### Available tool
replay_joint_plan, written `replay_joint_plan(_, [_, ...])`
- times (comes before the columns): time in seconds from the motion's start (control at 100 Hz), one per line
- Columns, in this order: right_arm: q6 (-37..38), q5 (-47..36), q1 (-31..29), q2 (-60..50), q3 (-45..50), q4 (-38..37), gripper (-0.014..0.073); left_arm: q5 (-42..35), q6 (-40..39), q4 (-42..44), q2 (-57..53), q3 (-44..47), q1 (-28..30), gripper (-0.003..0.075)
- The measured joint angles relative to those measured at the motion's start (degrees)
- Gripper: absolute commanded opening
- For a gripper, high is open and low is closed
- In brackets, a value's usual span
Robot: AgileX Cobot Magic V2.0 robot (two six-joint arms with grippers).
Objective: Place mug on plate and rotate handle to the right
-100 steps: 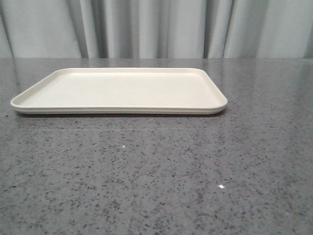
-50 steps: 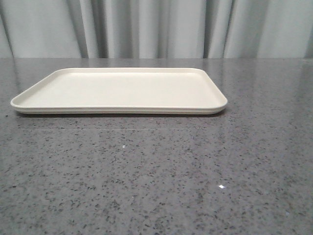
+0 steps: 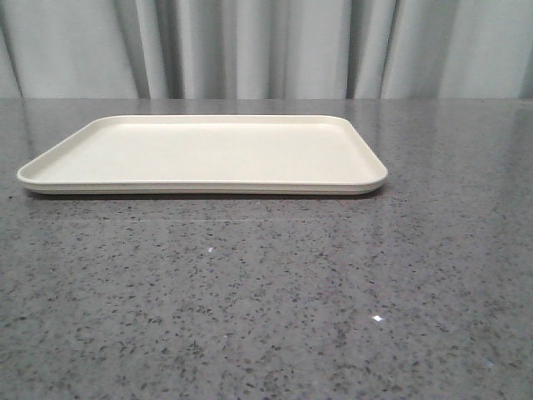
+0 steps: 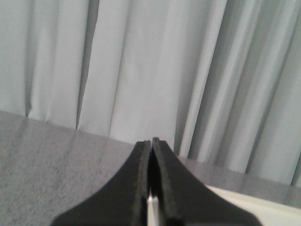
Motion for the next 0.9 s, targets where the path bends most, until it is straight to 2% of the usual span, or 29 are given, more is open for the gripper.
replay_joint_plan(0.34, [-3.94, 0.0, 0.0, 4.33, -9.74, 0.0, -0.0066, 1.7, 0.0, -0.25, 0.68, -12.8, 0.0, -0.002])
replay_joint_plan(0.76, [-6.38, 0.67, 0.0, 16.35, -26.21, 0.0, -0.0066, 5.39, 0.0, -0.25, 10.09, -27.0, 0.0, -0.002])
replay_joint_plan(0.9, [-8.36, 2.96, 0.0, 18.81, -29.84, 0.0, -0.0066, 9.18, 0.0, -0.05, 13.74, -31.88, 0.0, -0.002])
